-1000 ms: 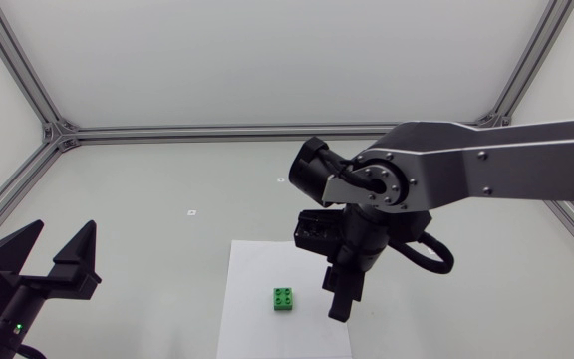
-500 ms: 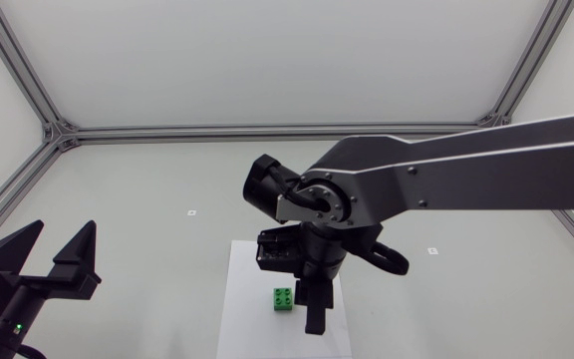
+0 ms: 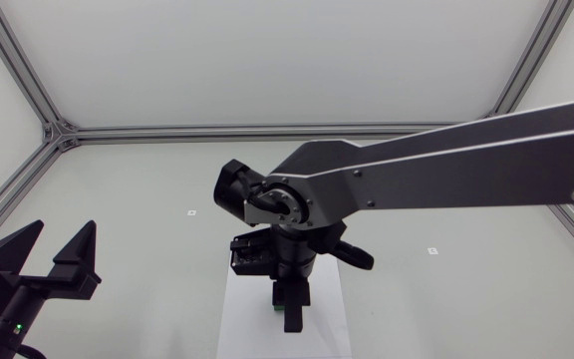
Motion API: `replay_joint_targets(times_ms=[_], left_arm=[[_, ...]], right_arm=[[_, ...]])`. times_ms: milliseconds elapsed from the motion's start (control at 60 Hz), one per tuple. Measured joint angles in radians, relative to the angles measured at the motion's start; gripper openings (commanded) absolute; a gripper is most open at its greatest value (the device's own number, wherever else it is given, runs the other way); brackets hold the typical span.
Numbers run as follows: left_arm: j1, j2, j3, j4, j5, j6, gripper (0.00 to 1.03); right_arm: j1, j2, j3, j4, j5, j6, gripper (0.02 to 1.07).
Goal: Pick up the orange 2x2 brick with the right arm and stack it on top of the green 2x2 brick in the center
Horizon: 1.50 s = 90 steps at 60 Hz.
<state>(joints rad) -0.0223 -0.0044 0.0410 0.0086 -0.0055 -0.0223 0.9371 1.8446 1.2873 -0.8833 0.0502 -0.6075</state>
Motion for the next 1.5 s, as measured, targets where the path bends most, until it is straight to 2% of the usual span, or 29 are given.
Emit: replay_joint_targets(times_ms=[1500], left_arm=[[0.000, 0.000, 0.000, 0.000, 0.000, 0.000, 0.99]], right_arm=[[0.004, 0.072, 0.016, 0.046, -0.020, -0.007, 0.15]])
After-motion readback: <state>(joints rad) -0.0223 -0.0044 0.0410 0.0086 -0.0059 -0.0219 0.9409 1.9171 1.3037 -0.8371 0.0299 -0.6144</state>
